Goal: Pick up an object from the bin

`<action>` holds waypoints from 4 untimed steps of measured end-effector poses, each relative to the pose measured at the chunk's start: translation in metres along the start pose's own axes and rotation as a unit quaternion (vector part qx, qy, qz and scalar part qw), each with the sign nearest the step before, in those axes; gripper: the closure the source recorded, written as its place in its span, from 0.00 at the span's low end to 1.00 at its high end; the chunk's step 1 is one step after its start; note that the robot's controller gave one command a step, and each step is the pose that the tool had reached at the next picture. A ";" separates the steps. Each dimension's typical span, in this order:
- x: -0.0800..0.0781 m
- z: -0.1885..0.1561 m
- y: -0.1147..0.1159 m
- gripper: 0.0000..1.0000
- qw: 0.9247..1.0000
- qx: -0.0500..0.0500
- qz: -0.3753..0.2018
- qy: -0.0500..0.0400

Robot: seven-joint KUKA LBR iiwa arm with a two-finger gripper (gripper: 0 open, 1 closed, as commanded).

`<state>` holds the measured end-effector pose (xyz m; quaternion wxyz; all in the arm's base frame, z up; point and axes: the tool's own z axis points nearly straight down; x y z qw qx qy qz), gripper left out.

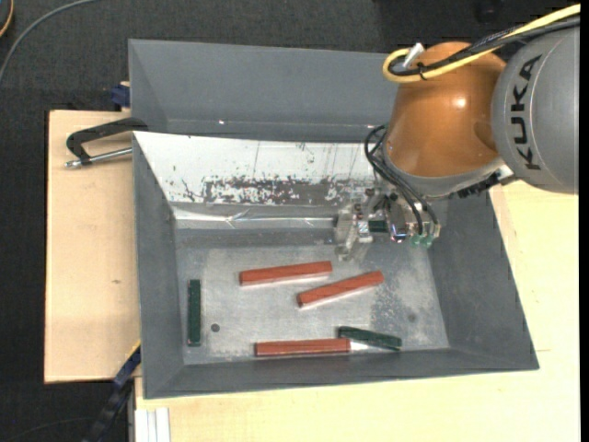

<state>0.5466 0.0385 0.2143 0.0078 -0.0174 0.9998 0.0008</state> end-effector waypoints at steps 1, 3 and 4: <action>0.002 0.005 0.000 0.00 1.000 0.000 0.000 0.005; 0.015 0.136 0.065 1.00 1.000 0.000 0.016 0.007; 0.008 -0.012 0.059 1.00 0.999 -0.001 0.045 0.001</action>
Offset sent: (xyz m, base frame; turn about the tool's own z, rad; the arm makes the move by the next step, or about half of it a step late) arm 0.0000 0.0000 0.0000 0.0000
